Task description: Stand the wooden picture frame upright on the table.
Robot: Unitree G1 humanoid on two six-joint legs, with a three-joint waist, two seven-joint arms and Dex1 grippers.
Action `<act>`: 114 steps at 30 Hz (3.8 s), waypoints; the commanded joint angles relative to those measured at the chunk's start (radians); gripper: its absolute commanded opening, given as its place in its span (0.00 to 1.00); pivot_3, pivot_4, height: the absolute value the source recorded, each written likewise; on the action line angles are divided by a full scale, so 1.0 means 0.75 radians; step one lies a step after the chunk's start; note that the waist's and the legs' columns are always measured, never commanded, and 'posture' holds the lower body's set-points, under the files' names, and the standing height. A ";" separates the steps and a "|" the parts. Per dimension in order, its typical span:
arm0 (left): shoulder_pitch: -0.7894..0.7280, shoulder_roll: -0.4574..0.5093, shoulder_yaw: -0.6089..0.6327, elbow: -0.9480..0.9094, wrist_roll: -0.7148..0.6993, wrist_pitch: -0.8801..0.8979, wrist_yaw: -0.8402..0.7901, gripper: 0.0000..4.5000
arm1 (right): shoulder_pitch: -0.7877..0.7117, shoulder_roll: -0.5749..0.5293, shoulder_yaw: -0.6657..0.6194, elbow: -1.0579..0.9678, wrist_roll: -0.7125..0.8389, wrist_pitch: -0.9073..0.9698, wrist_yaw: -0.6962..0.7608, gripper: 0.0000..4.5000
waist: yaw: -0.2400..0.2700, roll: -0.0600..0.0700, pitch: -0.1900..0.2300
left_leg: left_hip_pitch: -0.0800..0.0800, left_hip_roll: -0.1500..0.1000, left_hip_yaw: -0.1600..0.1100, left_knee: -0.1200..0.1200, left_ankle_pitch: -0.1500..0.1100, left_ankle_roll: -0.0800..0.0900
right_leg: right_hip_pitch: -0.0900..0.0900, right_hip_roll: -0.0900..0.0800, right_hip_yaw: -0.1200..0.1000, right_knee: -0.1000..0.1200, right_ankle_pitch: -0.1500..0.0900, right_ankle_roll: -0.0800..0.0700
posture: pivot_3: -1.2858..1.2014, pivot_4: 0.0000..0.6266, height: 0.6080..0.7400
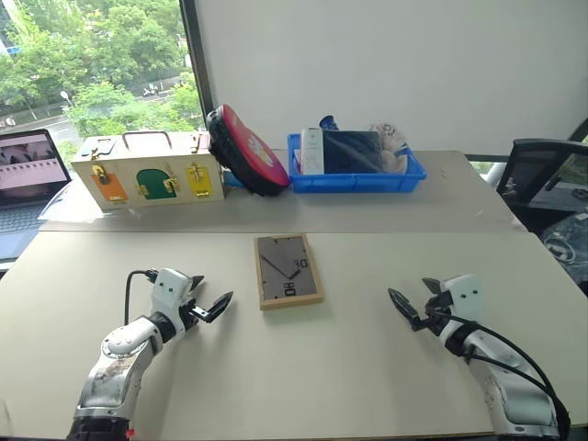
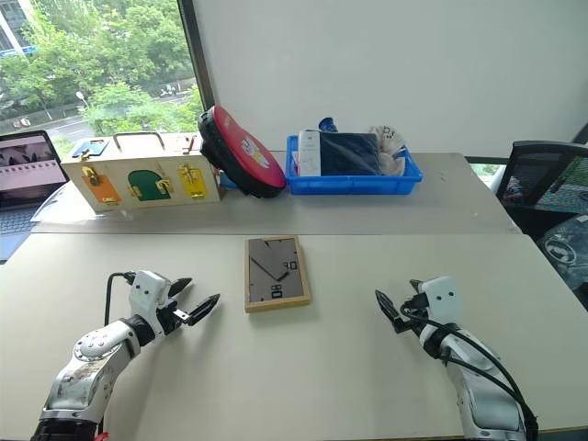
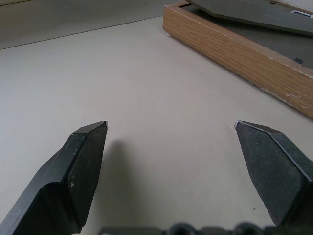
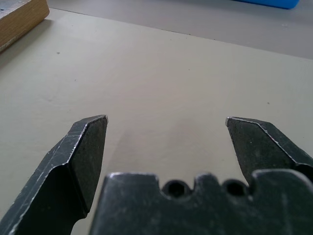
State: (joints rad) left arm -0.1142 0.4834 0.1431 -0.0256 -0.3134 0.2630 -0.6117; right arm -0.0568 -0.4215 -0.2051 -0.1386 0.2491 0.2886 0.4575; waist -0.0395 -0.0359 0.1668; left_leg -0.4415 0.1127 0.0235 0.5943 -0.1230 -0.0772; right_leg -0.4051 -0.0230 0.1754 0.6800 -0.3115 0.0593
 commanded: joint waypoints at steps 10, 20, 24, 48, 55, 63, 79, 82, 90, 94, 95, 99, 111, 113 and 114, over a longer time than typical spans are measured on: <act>-0.109 0.218 0.057 -0.129 -0.219 0.160 -0.303 0.89 | -0.166 -0.351 0.122 -0.329 0.215 0.245 0.418 1.00 | -0.005 0.000 0.000 | 0.001 0.000 -0.002 0.001 0.000 0.000 | 0.002 0.000 -0.001 -0.001 0.000 0.001 | 0.52 0.24 0.80; -0.229 0.148 -0.027 -0.048 -0.096 0.163 -0.156 0.11 | -0.336 -0.325 0.276 -0.054 0.022 0.193 0.337 0.38 | -0.001 -0.001 0.000 | 0.000 0.000 -0.002 0.005 -0.001 0.001 | 0.003 0.000 -0.002 -0.001 -0.001 0.002 | 0.52 0.24 0.80; -0.289 -0.001 -0.153 -0.015 0.038 0.247 0.050 0.00 | -0.524 -0.205 0.378 0.249 -0.117 0.115 0.251 0.06 | -0.001 -0.001 0.000 | -0.002 -0.001 -0.003 0.009 -0.001 0.002 | 0.004 0.000 -0.002 -0.001 0.000 0.003 | 0.52 0.24 0.80; -0.273 0.058 -0.497 -0.190 0.176 0.588 -0.145 0.00 | -0.692 0.012 0.667 0.375 -0.300 0.120 0.548 0.02 | 0.025 0.005 -0.005 | -0.004 -0.001 -0.005 0.010 -0.003 0.003 | 0.003 0.000 -0.005 0.001 0.001 0.003 | 0.52 0.24 0.80; 0.012 0.307 -0.465 -0.334 0.162 0.593 -0.252 0.00 | -0.452 -0.080 0.669 -0.100 -0.272 0.494 0.506 0.02 | 0.016 0.009 -0.025 | 0.005 -0.001 -0.005 0.009 -0.010 0.002 | 0.011 0.000 -0.005 0.000 -0.006 0.001 | 0.52 0.24 0.80; -0.089 0.236 -0.446 -0.166 0.210 0.497 -0.187 0.00 | -0.370 -0.075 0.662 -0.256 -0.230 0.704 0.427 0.02 | -0.002 0.007 -0.039 | 0.025 -0.001 -0.005 0.013 -0.015 0.003 | 0.024 -0.001 -0.005 0.000 -0.022 0.004 | 0.52 0.24 0.80; -0.278 0.184 -0.526 0.114 0.303 0.299 -0.227 0.00 | -0.405 0.002 0.642 -0.182 -0.095 0.849 0.396 0.02 | -0.003 0.003 -0.050 | 0.024 -0.001 -0.006 0.017 -0.016 0.003 | 0.025 -0.001 -0.005 0.000 -0.023 0.004 | 0.52 0.24 0.80; -0.237 0.211 -0.482 0.085 0.275 0.321 -0.236 0.00 | -0.399 -0.037 0.631 -0.177 -0.103 0.803 0.399 0.02 | -0.004 0.003 -0.050 | 0.024 -0.001 -0.006 0.016 -0.016 0.004 | 0.025 -0.001 -0.005 0.000 -0.023 0.004 | 0.52 0.24 0.80; -0.186 0.256 -0.042 0.092 -0.060 0.645 -0.230 0.00 | -0.385 -0.254 0.466 -0.136 -0.060 0.436 0.558 0.02 | -0.039 0.003 -0.048 | 0.017 -0.001 -0.007 0.011 -0.018 0.005 | 0.022 0.000 -0.005 0.000 -0.023 0.005 | 0.52 0.24 0.80; -0.229 0.253 0.108 -0.009 -0.369 1.026 -0.294 0.12 | -0.406 -0.308 0.434 -0.104 -0.054 0.299 0.618 0.00 | -0.046 0.000 -0.044 | 0.017 -0.001 -0.008 0.007 -0.018 0.005 | 0.021 0.001 -0.005 0.000 -0.025 0.006 | 0.52 0.24 0.80; -0.226 0.271 0.116 -0.042 -0.450 1.130 -0.336 0.16 | -0.418 -0.312 0.433 -0.111 -0.044 0.270 0.641 0.00 | -0.044 0.000 -0.040 | 0.016 -0.001 -0.008 0.007 -0.018 0.005 | 0.021 0.000 -0.005 0.000 -0.025 0.006 | 0.52 0.24 0.80; -0.261 0.219 0.202 -0.055 -0.623 1.364 -0.295 0.47 | -0.462 -0.341 0.543 -0.094 -0.169 0.018 0.692 0.00 | -0.038 -0.002 -0.029 | 0.009 -0.002 -0.008 0.007 -0.018 0.005 | 0.016 0.000 -0.006 -0.001 -0.026 0.007 | 0.52 0.24 0.80; -0.390 0.099 0.175 0.012 -0.678 1.564 -0.099 0.98 | -0.464 -0.348 0.657 0.101 -0.313 -0.270 0.739 0.00 | -0.005 -0.008 -0.022 | 0.005 -0.002 -0.012 0.010 -0.018 0.004 | 0.014 0.000 -0.010 -0.002 -0.020 -0.003 | 0.52 0.24 0.80; -0.397 0.079 0.127 0.009 -0.656 1.558 -0.071 0.98 | -0.474 -0.337 0.674 0.141 -0.332 -0.299 0.743 0.00 | 0.001 -0.008 -0.022 | 0.005 -0.002 -0.013 0.011 -0.018 0.004 | 0.015 0.000 -0.011 -0.002 -0.020 -0.003 | 0.52 0.24 0.80; -0.405 0.066 0.107 0.016 -0.646 1.552 -0.058 0.98 | -0.482 -0.327 0.681 0.165 -0.340 -0.314 0.742 0.00 | 0.004 -0.008 -0.022 | 0.005 -0.002 -0.013 0.012 -0.018 0.004 | 0.017 0.000 -0.011 -0.002 -0.020 -0.003 | 0.52 0.24 0.80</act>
State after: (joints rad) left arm -0.4204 0.5519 0.2745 -0.0121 -0.8175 1.4201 -0.6776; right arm -0.3964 -0.6727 0.3061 -0.0250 0.0048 0.0915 1.0077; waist -0.0364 -0.0422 0.1500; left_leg -0.4380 0.1110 0.0132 0.6038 -0.1369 -0.0743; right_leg -0.3920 -0.0233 0.1666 0.6786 -0.3265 0.0573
